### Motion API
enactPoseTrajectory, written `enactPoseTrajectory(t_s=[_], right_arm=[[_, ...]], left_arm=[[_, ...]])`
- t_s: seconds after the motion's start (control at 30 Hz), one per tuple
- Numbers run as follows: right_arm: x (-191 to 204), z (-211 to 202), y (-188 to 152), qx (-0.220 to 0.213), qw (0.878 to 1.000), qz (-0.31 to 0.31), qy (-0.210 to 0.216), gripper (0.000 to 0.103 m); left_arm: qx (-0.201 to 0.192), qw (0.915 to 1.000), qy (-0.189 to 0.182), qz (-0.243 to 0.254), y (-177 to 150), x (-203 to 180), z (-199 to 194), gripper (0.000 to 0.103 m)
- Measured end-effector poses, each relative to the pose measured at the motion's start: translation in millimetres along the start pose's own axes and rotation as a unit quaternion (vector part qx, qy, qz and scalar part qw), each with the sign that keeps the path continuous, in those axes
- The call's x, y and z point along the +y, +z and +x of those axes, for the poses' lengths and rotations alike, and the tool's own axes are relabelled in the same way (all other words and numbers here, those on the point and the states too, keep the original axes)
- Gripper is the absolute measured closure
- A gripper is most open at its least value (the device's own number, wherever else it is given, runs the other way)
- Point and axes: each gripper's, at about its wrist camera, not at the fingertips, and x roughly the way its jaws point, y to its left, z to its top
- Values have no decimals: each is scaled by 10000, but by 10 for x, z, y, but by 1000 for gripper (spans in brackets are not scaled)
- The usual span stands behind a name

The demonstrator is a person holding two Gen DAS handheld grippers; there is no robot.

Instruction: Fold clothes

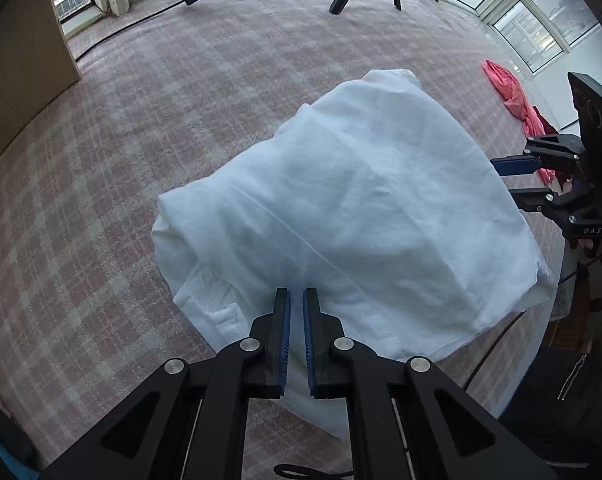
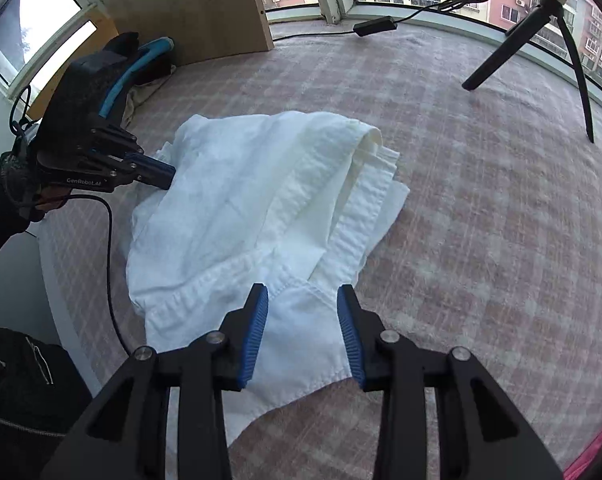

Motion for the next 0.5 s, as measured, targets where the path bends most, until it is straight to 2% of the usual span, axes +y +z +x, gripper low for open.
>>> enactPoseTrajectory(t_s=[0.17,0.2,0.23,0.27,0.3,0.5], right_arm=[[94,123,-9,161,9996,-221,-30,67],[121,137,-9,194,9994,-279,-40,70],[136,126,-14,191,9993,-307,14,76],[144,118,-19,226,9992,-312,91,92],[153,107,-27,246,9991,-331,75,99],[177,18,-72,270,9985,-477,-58,101]], left_arm=[[37,10000,27,-16,8,2,14,97],[42,10000,33,-16,8,0,15,97],[45,10000,35,-23,8,-1,16,97],[43,10000,29,-40,11,2,13,97],[40,10000,26,-39,15,12,11,97],[-19,9998,54,-214,-29,-124,39,97]])
